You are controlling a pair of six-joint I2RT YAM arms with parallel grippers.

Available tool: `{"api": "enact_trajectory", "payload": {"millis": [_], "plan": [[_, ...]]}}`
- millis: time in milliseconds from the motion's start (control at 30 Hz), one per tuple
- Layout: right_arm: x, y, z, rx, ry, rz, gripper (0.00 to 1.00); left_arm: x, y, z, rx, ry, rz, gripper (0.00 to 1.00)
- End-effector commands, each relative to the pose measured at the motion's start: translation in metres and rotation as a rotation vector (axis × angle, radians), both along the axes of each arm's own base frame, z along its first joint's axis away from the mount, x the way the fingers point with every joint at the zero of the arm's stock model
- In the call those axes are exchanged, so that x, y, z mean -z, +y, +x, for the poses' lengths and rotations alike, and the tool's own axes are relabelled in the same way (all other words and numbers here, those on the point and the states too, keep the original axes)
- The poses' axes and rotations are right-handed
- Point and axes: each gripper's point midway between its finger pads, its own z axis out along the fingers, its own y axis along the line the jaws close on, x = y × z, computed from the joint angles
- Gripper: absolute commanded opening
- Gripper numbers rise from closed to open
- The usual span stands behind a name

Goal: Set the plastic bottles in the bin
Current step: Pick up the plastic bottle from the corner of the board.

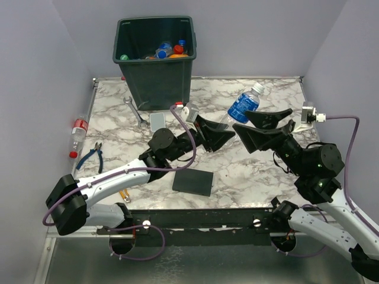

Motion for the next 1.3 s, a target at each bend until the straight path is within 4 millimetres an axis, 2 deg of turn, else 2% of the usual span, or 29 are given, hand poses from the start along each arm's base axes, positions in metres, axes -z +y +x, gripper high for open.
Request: {"api": "enact_trajectory", "payload": {"millis": [0, 233, 400, 533, 733, 900, 967, 1133, 1267], "plan": [[0.018, -0.007, 0.022, 0.098, 0.100, 0.020, 0.98, -0.055, 0.012, -0.028, 0.052, -0.172, -0.207, 0.17], [0.024, -0.030, 0.003, 0.118, 0.053, 0.068, 0.97, -0.045, 0.033, -0.015, -0.070, -0.151, -0.240, 0.15], [0.048, -0.036, 0.009, 0.157, 0.132, 0.051, 0.99, -0.045, 0.036, -0.018, -0.064, -0.161, -0.263, 0.15], [0.052, -0.022, 0.018, 0.140, 0.155, 0.015, 0.99, -0.047, 0.031, -0.026, -0.007, -0.154, -0.294, 0.14], [0.039, -0.001, 0.027, 0.088, 0.117, 0.031, 0.99, -0.041, 0.021, -0.040, 0.068, -0.157, -0.281, 0.14], [0.030, 0.015, 0.032, 0.042, 0.085, 0.030, 0.99, -0.035, 0.018, -0.044, 0.085, -0.148, -0.270, 0.14], [0.030, 0.020, 0.035, 0.032, 0.094, 0.025, 0.96, -0.035, 0.017, -0.047, 0.093, -0.148, -0.270, 0.14], [0.038, 0.028, 0.041, 0.022, 0.120, 0.015, 0.83, -0.034, 0.018, -0.048, 0.087, -0.159, -0.263, 0.14], [0.030, 0.031, 0.031, -0.026, 0.059, 0.031, 0.97, -0.031, 0.021, -0.048, 0.080, -0.159, -0.261, 0.14]]}}
